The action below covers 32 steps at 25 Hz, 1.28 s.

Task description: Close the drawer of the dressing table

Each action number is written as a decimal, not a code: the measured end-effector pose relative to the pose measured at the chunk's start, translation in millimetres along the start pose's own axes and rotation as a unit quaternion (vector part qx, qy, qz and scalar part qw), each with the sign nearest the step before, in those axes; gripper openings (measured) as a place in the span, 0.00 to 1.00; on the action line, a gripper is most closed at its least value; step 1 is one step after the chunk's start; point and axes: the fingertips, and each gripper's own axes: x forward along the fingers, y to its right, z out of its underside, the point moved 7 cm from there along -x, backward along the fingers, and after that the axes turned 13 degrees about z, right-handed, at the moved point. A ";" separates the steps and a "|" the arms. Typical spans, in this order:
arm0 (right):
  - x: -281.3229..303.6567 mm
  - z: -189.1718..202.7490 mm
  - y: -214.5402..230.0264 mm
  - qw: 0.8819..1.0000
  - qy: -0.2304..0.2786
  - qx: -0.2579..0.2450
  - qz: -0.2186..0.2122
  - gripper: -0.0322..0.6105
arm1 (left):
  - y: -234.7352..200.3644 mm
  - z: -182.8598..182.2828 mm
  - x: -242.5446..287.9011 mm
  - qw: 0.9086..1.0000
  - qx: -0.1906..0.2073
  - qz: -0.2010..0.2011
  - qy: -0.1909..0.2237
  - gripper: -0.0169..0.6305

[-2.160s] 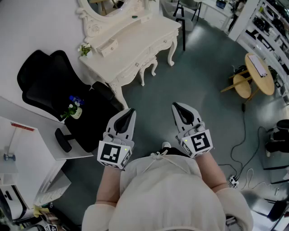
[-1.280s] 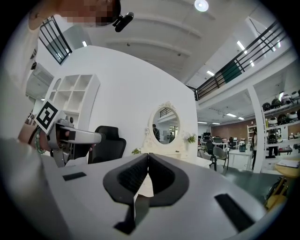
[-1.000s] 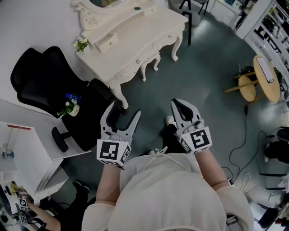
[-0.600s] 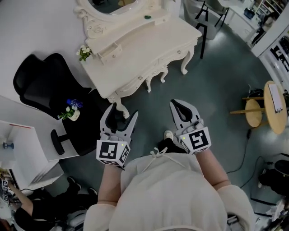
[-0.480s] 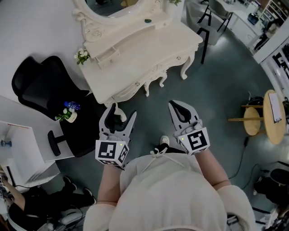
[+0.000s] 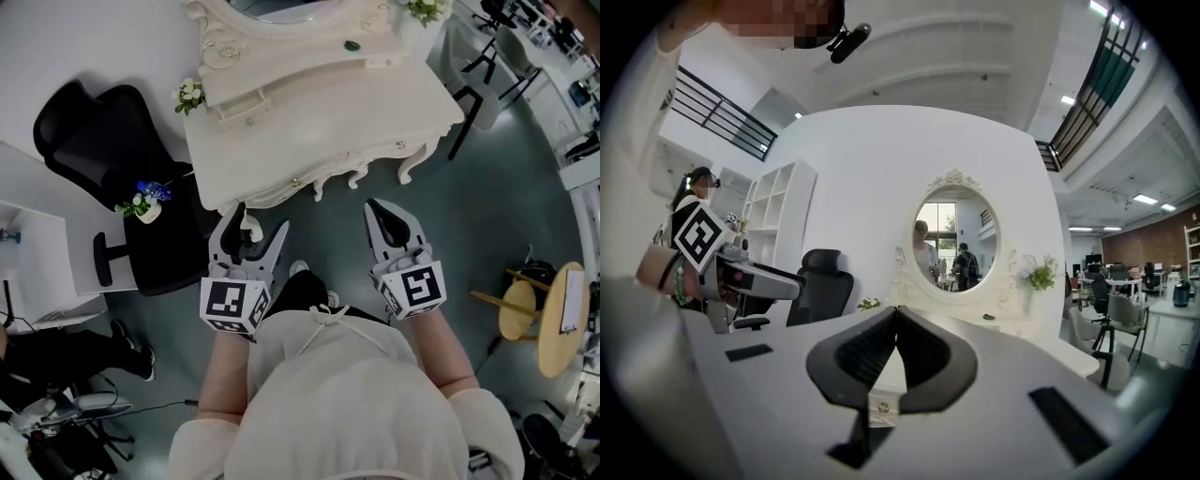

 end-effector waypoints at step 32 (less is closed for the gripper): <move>378.9 99.7 2.3 0.978 -0.117 -0.014 -0.172 0.06 | -249.8 126.3 204.0 0.972 -0.157 -0.146 -0.097 0.55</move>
